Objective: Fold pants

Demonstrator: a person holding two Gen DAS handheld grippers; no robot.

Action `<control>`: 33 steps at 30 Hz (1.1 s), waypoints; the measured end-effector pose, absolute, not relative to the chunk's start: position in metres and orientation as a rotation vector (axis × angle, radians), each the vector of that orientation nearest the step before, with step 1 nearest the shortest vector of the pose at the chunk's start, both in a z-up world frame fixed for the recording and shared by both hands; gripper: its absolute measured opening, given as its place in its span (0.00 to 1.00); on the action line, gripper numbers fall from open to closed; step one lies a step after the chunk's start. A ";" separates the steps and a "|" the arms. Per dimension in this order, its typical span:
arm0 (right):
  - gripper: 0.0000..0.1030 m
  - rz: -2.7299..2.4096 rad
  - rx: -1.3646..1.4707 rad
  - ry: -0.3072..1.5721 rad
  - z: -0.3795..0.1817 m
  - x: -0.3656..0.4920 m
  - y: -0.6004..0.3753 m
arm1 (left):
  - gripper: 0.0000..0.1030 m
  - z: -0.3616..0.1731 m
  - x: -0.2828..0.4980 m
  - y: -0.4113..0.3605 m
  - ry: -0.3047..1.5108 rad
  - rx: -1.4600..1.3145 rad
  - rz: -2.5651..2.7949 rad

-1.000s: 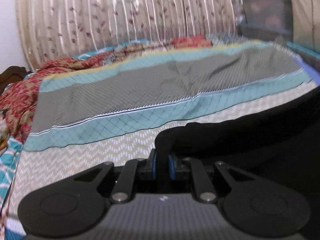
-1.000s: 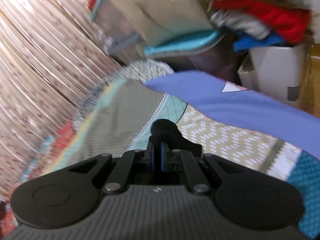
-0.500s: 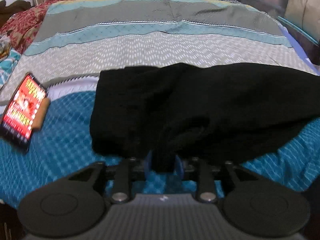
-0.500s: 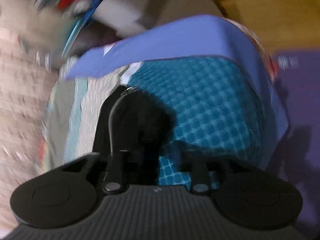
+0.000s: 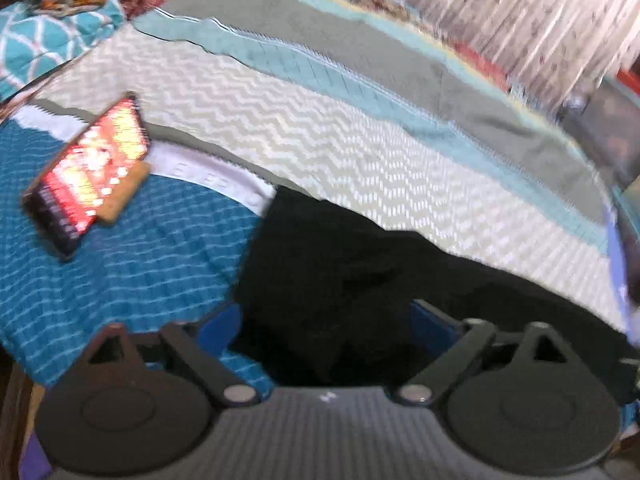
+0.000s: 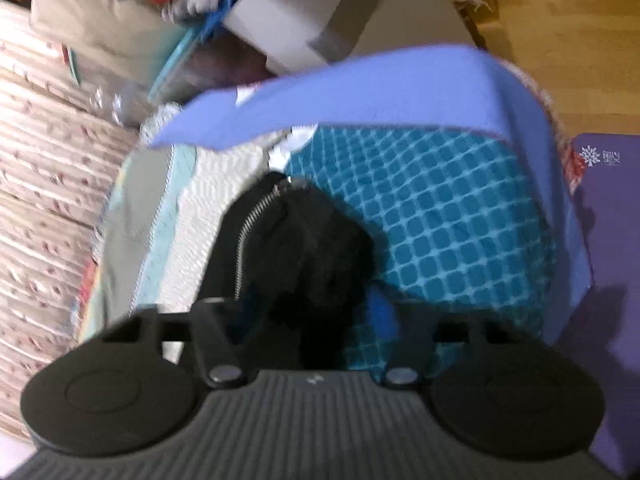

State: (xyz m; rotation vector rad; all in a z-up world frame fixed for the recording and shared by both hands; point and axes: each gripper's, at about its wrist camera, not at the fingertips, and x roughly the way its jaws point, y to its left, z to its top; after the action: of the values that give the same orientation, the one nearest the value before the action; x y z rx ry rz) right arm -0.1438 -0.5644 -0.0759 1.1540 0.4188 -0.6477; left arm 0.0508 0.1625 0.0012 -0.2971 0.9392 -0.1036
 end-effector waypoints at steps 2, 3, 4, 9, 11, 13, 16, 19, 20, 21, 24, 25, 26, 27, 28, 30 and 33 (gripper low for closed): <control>0.09 -0.615 1.118 0.351 -0.057 -0.141 -0.563 | 0.18 -0.009 0.060 0.143 0.995 -0.237 -0.092; 0.09 -0.567 1.086 0.301 -0.042 -0.137 -0.562 | 0.09 -0.015 0.062 0.135 1.021 -0.196 -0.071; 0.08 -0.512 1.068 0.250 -0.026 -0.133 -0.563 | 0.03 -0.020 0.064 0.130 1.040 -0.162 -0.056; 0.08 -0.328 0.961 0.096 0.027 -0.121 -0.569 | 0.03 -0.027 0.050 0.131 1.077 -0.149 -0.026; 0.09 -0.344 0.929 0.109 0.014 -0.120 -0.575 | 0.03 -0.027 0.042 0.131 1.076 -0.144 -0.017; 0.14 -0.437 0.931 0.213 -0.020 -0.115 -0.582 | 0.03 -0.029 0.037 0.129 1.074 -0.126 -0.015; 0.24 -0.621 1.001 0.424 -0.088 -0.122 -0.590 | 0.03 -0.027 0.033 0.125 1.075 -0.082 -0.018; 0.42 -0.530 1.258 0.207 -0.116 -0.160 -0.590 | 0.07 -0.019 0.029 0.127 1.075 -0.088 -0.046; 0.50 -0.512 1.289 0.174 -0.118 -0.165 -0.589 | 0.15 -0.014 0.027 0.130 1.067 -0.103 -0.067; 0.52 -0.508 1.283 0.167 -0.117 -0.165 -0.588 | 0.21 -0.010 0.026 0.132 1.055 -0.118 -0.081; 0.60 -0.493 1.220 0.210 -0.108 -0.152 -0.587 | 0.65 0.003 0.021 0.144 1.000 -0.192 -0.079; 0.63 -0.486 1.206 0.234 -0.107 -0.142 -0.587 | 0.73 0.006 0.019 0.150 0.978 -0.212 -0.061; 0.64 -0.483 1.196 0.268 -0.108 -0.131 -0.588 | 0.74 0.009 0.018 0.155 0.965 -0.236 -0.052; 0.64 -0.481 1.186 0.293 -0.103 -0.127 -0.585 | 0.74 0.010 0.017 0.162 0.960 -0.272 -0.045; 0.44 -0.480 1.168 0.319 -0.101 -0.117 -0.582 | 0.75 0.011 0.016 0.170 0.963 -0.308 -0.039; 0.10 -0.516 1.070 0.377 -0.084 -0.103 -0.572 | 0.77 0.011 0.012 0.184 0.969 -0.376 -0.015; 0.10 -0.519 0.904 0.208 -0.047 -0.108 -0.555 | 0.88 0.007 0.010 0.199 0.968 -0.414 0.030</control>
State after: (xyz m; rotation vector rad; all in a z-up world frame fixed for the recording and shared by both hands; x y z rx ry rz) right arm -0.1084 -0.5545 -0.0475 0.9042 0.2081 -0.5187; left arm 0.0097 0.1992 0.0073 -0.4135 0.9676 0.0303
